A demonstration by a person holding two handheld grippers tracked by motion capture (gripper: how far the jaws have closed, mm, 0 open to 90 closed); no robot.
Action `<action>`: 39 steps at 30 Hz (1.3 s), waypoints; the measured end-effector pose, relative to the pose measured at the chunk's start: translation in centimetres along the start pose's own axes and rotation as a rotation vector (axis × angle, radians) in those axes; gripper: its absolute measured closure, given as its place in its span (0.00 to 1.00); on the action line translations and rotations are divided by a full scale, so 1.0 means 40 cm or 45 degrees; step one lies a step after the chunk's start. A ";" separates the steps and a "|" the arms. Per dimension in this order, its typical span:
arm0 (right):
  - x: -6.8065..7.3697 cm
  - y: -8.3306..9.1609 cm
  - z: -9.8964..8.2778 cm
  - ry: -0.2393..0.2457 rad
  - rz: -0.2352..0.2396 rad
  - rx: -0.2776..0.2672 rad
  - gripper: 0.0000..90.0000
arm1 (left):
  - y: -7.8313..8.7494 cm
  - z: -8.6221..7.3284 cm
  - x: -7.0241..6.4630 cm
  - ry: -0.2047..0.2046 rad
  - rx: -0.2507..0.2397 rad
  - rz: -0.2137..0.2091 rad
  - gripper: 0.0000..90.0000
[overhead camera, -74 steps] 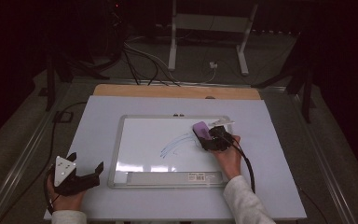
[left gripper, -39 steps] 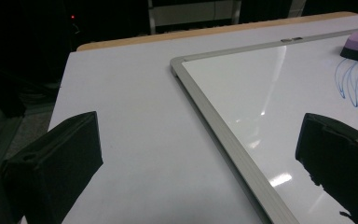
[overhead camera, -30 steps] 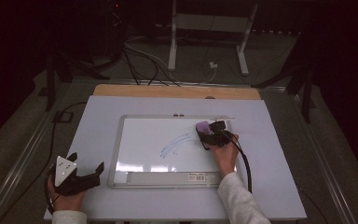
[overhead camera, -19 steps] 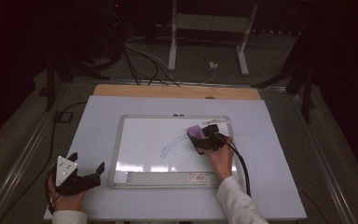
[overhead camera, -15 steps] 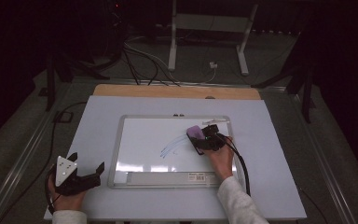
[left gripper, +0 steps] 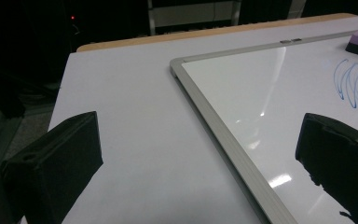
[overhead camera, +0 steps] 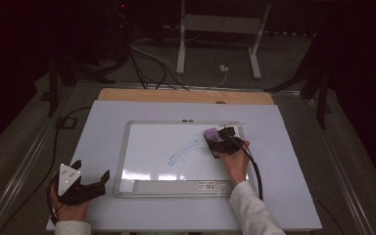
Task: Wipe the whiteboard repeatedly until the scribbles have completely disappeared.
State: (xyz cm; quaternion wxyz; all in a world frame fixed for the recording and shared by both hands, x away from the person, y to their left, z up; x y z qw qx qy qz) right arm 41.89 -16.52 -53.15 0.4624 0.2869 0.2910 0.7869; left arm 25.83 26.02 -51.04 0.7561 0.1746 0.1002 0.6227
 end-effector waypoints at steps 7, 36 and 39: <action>0.054 -0.005 -0.008 0.107 0.145 0.046 0.45 | 0.000 0.000 -0.001 -0.001 0.000 0.000 0.01; 0.096 -0.028 0.007 0.147 0.175 0.073 0.46 | 0.001 0.001 -0.001 -0.001 -0.004 0.000 0.01; 0.074 -0.028 0.014 0.079 0.099 0.056 0.46 | 0.002 0.001 0.001 0.002 -0.005 0.000 0.01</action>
Point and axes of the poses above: each handheld gripper's, and its own axes: y roughly backward along the jaws, z roughly out of its top, x roughly to its left, the point moved 4 cm from there along -y, roughly forward along the jaws, and after that the axes turned 6 degrees about z, right-handed, at the moved point
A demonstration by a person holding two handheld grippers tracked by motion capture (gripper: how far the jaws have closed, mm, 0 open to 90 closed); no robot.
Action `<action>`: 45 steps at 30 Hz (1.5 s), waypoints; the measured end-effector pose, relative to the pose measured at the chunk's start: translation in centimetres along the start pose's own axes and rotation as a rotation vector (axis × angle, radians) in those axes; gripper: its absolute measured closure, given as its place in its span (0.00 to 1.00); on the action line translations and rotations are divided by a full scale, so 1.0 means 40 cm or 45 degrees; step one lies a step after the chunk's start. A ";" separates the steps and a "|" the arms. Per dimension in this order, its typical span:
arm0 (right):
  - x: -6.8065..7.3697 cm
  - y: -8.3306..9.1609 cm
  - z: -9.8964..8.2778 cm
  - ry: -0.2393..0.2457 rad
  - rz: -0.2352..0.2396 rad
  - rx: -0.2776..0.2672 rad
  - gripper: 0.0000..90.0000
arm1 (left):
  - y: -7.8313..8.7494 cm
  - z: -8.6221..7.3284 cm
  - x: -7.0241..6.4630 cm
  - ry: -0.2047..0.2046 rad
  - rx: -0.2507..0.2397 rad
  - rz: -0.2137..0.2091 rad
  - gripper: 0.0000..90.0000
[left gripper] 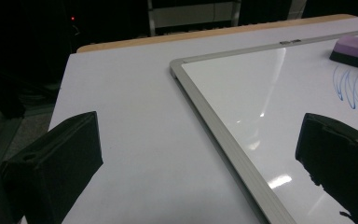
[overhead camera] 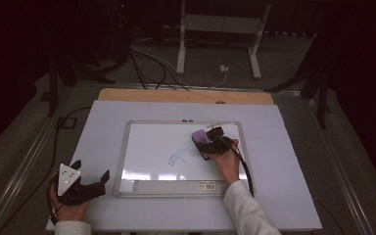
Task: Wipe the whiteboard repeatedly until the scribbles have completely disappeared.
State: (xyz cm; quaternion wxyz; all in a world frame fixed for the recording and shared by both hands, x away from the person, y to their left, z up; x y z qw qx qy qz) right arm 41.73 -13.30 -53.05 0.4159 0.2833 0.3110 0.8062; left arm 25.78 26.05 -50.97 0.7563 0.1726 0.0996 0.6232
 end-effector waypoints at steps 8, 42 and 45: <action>0.019 -0.003 -0.004 0.007 0.019 0.000 0.46 | -0.002 0.000 -0.002 -0.005 0.002 -0.003 0.01; 0.051 -0.015 0.004 0.028 -0.035 0.006 0.46 | -0.002 0.000 -0.002 -0.005 0.001 -0.003 0.01; 0.065 -0.017 0.002 0.057 -0.014 0.010 0.46 | -0.003 0.000 -0.004 -0.006 0.002 -0.004 0.01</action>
Point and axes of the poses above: each handheld gripper's, and its own axes: y roughly backward along the jaws, z roughly out of its top, x roughly to its left, the point moved 4 cm from there along -y, roughly forward along the jaws, and after that the axes turned 6 degrees about z, right-handed, at the moved point
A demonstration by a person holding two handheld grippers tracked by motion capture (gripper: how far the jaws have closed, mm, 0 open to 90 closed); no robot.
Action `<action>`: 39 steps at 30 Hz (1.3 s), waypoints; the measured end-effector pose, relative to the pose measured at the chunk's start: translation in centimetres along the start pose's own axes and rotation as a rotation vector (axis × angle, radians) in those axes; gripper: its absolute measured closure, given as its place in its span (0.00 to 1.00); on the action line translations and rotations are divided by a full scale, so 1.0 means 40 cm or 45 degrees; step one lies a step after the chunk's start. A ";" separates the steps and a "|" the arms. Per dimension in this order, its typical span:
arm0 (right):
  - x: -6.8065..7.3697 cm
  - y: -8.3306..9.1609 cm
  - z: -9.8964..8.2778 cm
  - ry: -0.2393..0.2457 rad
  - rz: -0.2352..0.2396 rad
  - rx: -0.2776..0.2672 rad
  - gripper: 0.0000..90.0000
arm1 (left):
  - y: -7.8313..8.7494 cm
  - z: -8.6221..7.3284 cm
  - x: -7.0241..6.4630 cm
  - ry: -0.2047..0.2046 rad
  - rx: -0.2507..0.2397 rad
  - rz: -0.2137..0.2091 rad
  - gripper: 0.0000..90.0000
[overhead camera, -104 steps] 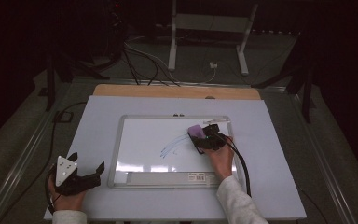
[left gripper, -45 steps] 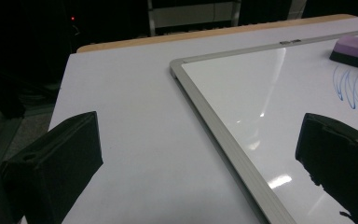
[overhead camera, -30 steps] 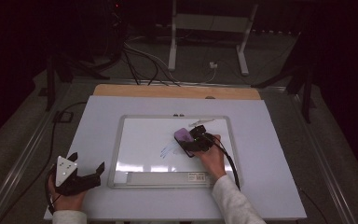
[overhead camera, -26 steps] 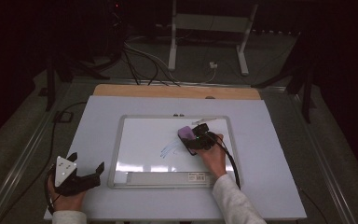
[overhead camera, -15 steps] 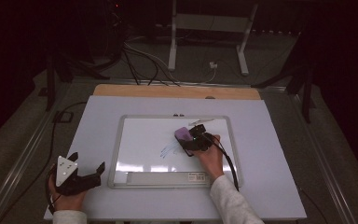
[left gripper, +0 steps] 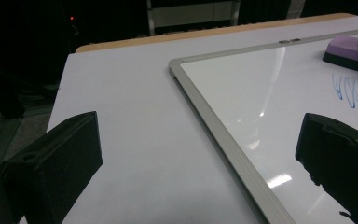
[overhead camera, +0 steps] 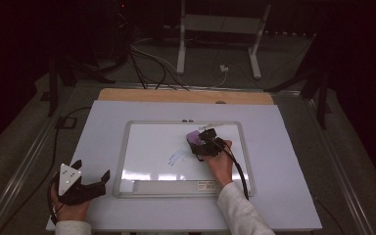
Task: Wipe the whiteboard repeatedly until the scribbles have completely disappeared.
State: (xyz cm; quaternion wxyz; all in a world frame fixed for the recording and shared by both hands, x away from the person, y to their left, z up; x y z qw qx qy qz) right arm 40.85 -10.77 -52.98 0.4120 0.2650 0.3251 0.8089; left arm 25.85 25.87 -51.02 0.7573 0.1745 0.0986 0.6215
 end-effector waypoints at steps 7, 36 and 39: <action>0.049 -0.004 -0.005 0.116 0.140 0.045 0.46 | 0.001 0.000 0.000 -0.002 0.000 0.001 0.01; 0.064 -0.005 -0.009 0.125 0.125 0.036 0.46 | 0.001 0.001 -0.002 -0.005 -0.002 -0.001 0.01; 0.070 -0.005 -0.009 0.155 0.126 0.040 0.46 | 0.002 0.001 0.000 -0.001 -0.002 0.003 0.01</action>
Point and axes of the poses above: each handheld gripper's, and its own axes: y roughly backward along the jaws, z roughly out of its top, x roughly to its left, the point moved 4 cm from there along -y, roughly forward along the jaws, and after that the axes turned 6 degrees about z, right-handed, at the moved point
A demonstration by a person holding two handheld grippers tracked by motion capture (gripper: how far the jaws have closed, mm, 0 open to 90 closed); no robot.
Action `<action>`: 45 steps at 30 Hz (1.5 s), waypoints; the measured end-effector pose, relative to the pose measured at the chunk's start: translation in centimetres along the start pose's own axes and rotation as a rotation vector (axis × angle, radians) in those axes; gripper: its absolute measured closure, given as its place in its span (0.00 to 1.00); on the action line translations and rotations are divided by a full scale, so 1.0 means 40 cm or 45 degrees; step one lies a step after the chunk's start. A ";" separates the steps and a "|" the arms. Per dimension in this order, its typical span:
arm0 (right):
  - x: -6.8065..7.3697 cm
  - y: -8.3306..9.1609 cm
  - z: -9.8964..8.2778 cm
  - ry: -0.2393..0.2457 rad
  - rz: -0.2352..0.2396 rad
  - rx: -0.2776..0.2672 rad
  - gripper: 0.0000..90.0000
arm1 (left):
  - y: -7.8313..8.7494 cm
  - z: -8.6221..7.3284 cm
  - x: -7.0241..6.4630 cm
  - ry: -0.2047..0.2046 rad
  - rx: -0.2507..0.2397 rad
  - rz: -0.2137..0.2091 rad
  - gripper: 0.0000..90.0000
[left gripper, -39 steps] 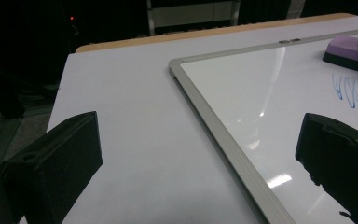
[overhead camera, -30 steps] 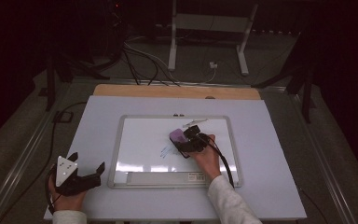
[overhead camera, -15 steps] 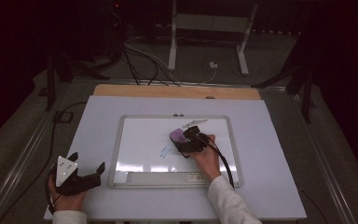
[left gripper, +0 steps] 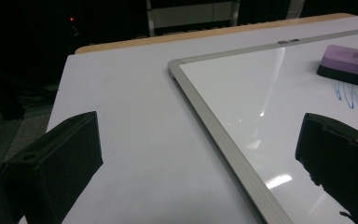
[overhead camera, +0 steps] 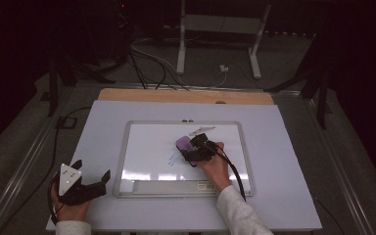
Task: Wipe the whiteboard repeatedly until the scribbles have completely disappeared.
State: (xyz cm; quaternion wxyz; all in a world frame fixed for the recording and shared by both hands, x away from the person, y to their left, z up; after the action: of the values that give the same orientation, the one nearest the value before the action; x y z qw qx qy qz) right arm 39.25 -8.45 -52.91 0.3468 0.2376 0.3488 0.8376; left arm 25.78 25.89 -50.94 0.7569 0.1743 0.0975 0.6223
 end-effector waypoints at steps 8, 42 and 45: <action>-0.042 0.006 0.000 -0.113 -0.072 -0.026 0.46 | -0.003 -0.001 -0.001 0.007 0.003 -0.007 0.01; 0.013 -0.003 -0.001 -0.010 0.020 0.002 0.46 | -0.003 -0.001 -0.001 0.011 0.003 -0.008 0.01; 0.060 -0.009 -0.007 0.087 0.144 0.026 0.46 | -0.001 0.001 -0.002 0.002 -0.003 -0.008 0.01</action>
State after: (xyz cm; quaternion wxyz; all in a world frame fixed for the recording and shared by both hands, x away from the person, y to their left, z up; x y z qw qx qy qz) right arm 37.68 -6.59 -52.99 0.2843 0.2317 0.3550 0.8599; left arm 25.81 25.80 -50.90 0.7588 0.1727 0.0980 0.6203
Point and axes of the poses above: each handheld gripper's, and its own axes: y roughly backward along the jaws, z roughly out of its top, x roughly to its left, the point moved 4 cm from there along -y, roughly forward along the jaws, and after that the axes turned 6 degrees about z, right-handed, at the moved point
